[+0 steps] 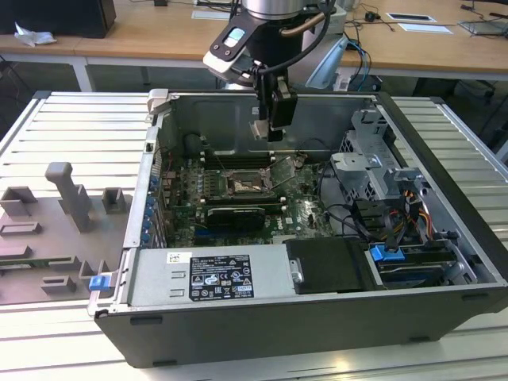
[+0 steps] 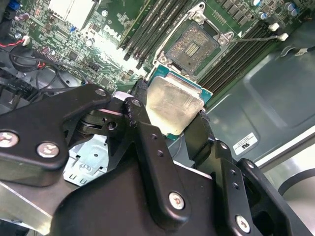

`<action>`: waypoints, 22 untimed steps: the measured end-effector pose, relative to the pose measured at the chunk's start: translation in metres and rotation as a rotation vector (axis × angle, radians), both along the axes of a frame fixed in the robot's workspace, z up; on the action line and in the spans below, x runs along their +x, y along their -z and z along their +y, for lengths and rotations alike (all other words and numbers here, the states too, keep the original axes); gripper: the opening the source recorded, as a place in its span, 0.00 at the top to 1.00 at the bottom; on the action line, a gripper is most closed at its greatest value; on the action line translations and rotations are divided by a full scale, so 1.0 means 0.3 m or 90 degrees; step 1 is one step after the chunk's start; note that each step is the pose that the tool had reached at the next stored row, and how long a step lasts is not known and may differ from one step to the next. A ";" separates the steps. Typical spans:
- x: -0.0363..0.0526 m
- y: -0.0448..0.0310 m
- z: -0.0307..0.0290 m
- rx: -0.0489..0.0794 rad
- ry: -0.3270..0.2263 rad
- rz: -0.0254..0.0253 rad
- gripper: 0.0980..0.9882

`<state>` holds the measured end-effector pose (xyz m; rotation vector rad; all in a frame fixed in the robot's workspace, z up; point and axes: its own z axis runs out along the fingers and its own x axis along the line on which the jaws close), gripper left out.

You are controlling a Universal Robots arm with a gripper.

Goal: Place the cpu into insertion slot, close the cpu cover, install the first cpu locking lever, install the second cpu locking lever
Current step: 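Place the cpu into insertion slot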

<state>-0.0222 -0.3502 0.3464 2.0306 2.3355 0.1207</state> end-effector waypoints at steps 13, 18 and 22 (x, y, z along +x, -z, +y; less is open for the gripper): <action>0.000 0.030 0.000 -0.002 0.000 0.0000 0.50; 0.000 0.041 0.000 -0.002 0.000 0.0000 0.50; 0.000 0.051 0.000 -0.002 0.000 0.0000 0.50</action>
